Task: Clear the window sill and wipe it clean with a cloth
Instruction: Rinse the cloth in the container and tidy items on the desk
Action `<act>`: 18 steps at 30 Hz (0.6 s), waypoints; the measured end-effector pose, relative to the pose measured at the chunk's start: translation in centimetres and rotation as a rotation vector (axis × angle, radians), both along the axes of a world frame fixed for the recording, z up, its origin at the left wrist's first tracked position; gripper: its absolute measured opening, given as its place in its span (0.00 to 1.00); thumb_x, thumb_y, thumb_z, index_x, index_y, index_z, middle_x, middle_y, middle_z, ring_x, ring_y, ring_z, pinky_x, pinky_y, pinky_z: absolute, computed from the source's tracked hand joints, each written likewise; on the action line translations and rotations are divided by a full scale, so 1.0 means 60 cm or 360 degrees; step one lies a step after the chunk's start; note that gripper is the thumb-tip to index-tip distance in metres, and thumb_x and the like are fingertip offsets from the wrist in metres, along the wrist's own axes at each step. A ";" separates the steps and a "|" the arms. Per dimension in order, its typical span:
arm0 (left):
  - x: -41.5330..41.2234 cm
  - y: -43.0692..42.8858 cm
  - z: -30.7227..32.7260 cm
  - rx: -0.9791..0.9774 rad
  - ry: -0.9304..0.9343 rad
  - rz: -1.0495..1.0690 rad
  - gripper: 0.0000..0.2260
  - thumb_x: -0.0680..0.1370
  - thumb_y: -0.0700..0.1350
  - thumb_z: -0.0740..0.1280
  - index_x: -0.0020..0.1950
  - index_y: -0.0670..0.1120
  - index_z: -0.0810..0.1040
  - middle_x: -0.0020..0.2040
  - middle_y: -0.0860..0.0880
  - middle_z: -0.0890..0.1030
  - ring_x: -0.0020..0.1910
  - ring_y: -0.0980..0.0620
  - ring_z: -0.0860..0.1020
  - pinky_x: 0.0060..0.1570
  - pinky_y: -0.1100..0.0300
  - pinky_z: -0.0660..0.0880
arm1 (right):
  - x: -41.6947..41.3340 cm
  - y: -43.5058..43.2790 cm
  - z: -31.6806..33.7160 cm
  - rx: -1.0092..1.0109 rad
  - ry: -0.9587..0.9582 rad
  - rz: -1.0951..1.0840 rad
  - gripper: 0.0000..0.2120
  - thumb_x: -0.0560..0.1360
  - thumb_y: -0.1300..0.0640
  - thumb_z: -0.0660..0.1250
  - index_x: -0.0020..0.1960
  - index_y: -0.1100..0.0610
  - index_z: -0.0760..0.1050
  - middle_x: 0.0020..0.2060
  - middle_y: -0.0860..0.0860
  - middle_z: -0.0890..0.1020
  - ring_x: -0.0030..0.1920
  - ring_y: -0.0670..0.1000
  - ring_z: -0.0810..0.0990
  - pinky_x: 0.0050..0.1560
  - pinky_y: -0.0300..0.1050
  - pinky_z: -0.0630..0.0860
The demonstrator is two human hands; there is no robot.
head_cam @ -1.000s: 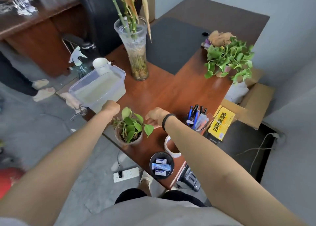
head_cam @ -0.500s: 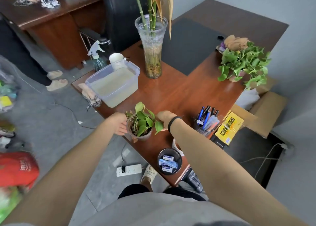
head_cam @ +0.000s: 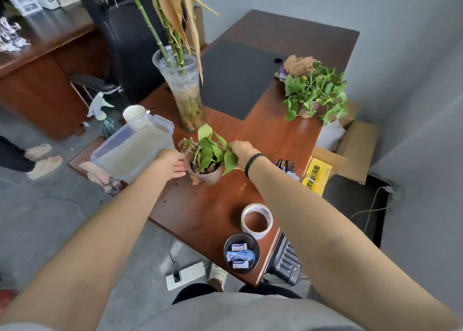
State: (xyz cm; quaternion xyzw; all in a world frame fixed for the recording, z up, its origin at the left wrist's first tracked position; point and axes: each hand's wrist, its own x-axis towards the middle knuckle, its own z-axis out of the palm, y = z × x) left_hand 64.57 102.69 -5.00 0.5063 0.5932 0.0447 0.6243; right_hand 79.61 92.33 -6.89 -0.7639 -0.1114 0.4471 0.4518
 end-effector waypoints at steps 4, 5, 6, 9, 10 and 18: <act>0.076 -0.003 0.031 0.0090 -0.0190 -0.0091 0.07 0.80 0.39 0.60 0.55 0.41 0.75 0.49 0.44 0.79 0.50 0.47 0.77 0.51 0.52 0.73 | 0.065 -0.015 0.037 0.0119 0.0090 -0.0228 0.10 0.77 0.61 0.60 0.37 0.53 0.66 0.63 0.61 0.74 0.43 0.52 0.71 0.58 0.49 0.73; 0.093 -0.006 0.034 0.0094 -0.0217 -0.0105 0.06 0.80 0.39 0.60 0.53 0.41 0.76 0.45 0.45 0.79 0.48 0.47 0.77 0.51 0.52 0.73 | 0.077 -0.022 0.046 0.0147 0.0097 -0.0287 0.11 0.77 0.61 0.60 0.36 0.53 0.65 0.59 0.61 0.74 0.41 0.52 0.71 0.55 0.48 0.73; 0.118 -0.006 0.035 0.0100 -0.0239 -0.0166 0.06 0.80 0.39 0.60 0.50 0.42 0.76 0.43 0.46 0.78 0.48 0.47 0.76 0.51 0.52 0.74 | 0.095 -0.031 0.057 0.0169 0.0117 -0.0385 0.11 0.77 0.61 0.60 0.36 0.53 0.65 0.54 0.59 0.74 0.40 0.52 0.71 0.52 0.47 0.73; 0.182 -0.022 0.042 0.0102 -0.0296 -0.0340 0.05 0.80 0.41 0.60 0.48 0.44 0.76 0.44 0.46 0.78 0.51 0.47 0.76 0.51 0.52 0.73 | 0.148 -0.047 0.069 0.0218 0.0140 -0.0671 0.06 0.77 0.59 0.60 0.42 0.56 0.69 0.46 0.54 0.74 0.42 0.51 0.74 0.55 0.46 0.72; 0.207 -0.029 0.044 0.0108 -0.0325 -0.0383 0.05 0.79 0.41 0.60 0.51 0.44 0.75 0.46 0.45 0.79 0.51 0.47 0.76 0.51 0.52 0.73 | 0.173 -0.052 0.064 0.0235 0.0158 -0.0768 0.04 0.78 0.57 0.60 0.47 0.57 0.71 0.47 0.53 0.75 0.47 0.52 0.76 0.59 0.46 0.72; 0.361 -0.067 0.020 -0.0003 -0.0427 -0.0657 0.11 0.80 0.45 0.60 0.60 0.45 0.76 0.50 0.46 0.79 0.51 0.47 0.77 0.53 0.50 0.74 | 0.335 -0.121 -0.031 0.0152 0.0144 -0.1310 0.30 0.70 0.44 0.67 0.67 0.60 0.68 0.62 0.56 0.76 0.58 0.60 0.77 0.60 0.59 0.74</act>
